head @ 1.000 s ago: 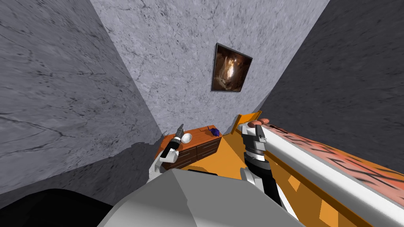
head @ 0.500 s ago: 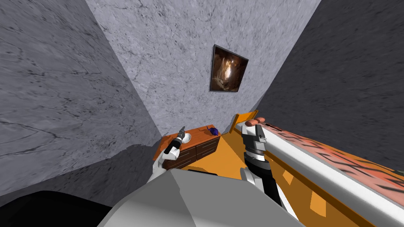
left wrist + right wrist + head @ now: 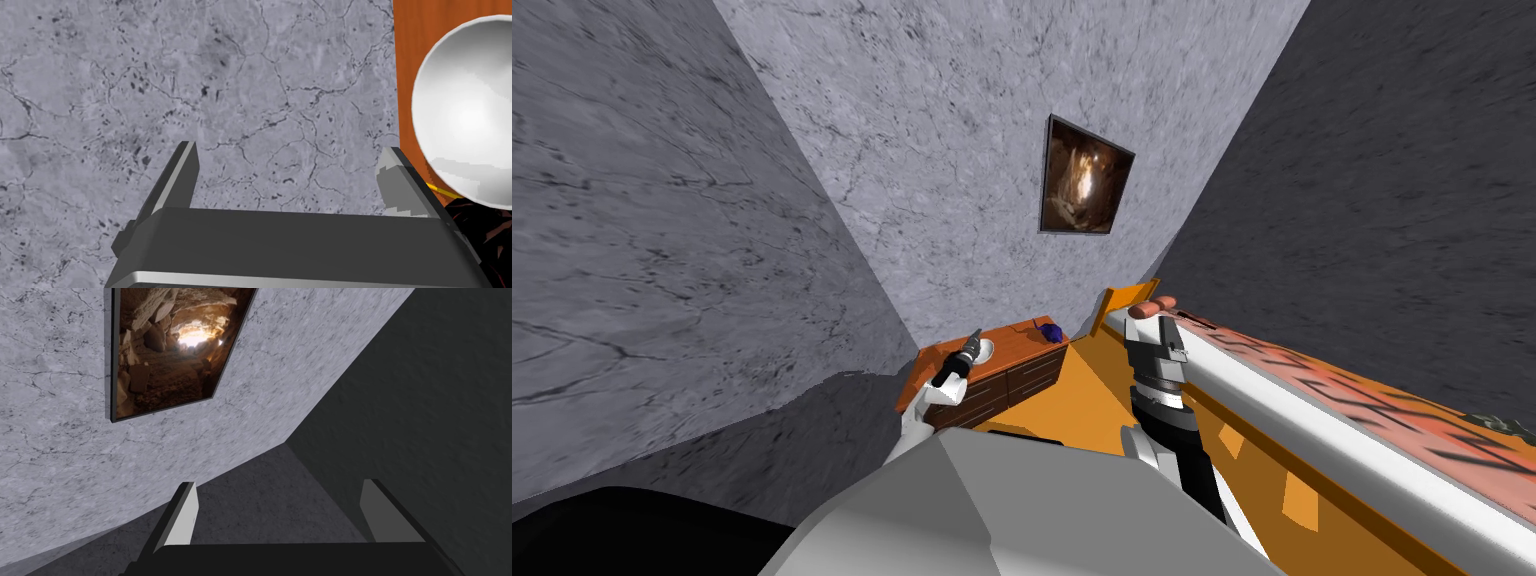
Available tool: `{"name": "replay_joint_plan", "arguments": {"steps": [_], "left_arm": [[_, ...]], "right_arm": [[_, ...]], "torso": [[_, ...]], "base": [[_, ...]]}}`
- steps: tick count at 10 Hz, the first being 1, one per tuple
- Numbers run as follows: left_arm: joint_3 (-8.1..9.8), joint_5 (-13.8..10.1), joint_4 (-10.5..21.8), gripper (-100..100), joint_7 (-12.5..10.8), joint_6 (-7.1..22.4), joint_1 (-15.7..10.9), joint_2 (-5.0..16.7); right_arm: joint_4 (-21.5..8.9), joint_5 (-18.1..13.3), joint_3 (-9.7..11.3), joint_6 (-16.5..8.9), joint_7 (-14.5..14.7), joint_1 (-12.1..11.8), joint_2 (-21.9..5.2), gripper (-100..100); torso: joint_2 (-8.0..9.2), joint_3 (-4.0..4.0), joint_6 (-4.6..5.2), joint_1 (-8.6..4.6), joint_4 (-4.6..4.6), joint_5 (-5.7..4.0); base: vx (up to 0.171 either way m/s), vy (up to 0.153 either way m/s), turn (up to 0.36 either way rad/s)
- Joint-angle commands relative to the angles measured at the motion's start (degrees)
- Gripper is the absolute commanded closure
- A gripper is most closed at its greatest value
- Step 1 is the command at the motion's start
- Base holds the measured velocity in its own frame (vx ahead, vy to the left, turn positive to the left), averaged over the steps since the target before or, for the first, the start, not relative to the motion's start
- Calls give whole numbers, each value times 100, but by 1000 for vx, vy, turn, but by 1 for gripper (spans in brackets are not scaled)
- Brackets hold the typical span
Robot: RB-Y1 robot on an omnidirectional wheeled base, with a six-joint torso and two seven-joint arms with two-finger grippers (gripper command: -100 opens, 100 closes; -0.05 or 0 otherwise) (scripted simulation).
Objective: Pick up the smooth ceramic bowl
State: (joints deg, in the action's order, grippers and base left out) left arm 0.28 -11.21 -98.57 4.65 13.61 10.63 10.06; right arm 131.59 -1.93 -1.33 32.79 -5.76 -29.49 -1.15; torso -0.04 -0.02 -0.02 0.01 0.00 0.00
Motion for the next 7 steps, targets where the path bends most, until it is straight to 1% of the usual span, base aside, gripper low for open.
{"name": "replay_joint_plan", "arguments": {"steps": [1, 2, 3, 4, 5, 6, 7], "left_arm": [[47, -31, 246, -100, -6, 286, -118, 74], [84, -42, 415, -100, 0, 469, -191, 123], [84, -42, 438, -100, 0, 580, -191, 123], [126, -50, 628, -100, 8, 777, -260, 175], [126, -50, 628, -100, 8, 825, -260, 175], [170, -55, 814, -100, 18, 1057, -326, 229], [170, -55, 814, -100, 18, 1067, -326, 229]], "right_arm": [[0, 0, 0, 0, 0, 0, 0, 0], [0, 0, 0, 0, 0, 0, 0, 0], [0, 0, 0, 0, 0, 0, 0, 0], [0, 0, 0, 0, 0, 0, 0, 0], [0, 0, 0, 0, 0, 0, 0, 0], [0, 0, 0, 0, 0, 0, 0, 0], [0, 0, 0, 0, 0, 0, 0, 0]], "torso": [[0, 0, 0, 0, 0, 0], [-2, -1, 1, 0, -1, 0], [-5, -3, 1, -1, -1, 0], [-5, -3, -1, -2, -1, 0], [-7, -4, 0, -2, -2, 0], [-5, -3, -1, -3, -1, -1], [-5, -3, 0, -3, -2, 0]], "base": [[9, -5, -55], [17, -10, -105], [15, -8, -20], [21, -12, -36], [18, -7, -28], [19, -8, -49], [16, -8, -28]]}}
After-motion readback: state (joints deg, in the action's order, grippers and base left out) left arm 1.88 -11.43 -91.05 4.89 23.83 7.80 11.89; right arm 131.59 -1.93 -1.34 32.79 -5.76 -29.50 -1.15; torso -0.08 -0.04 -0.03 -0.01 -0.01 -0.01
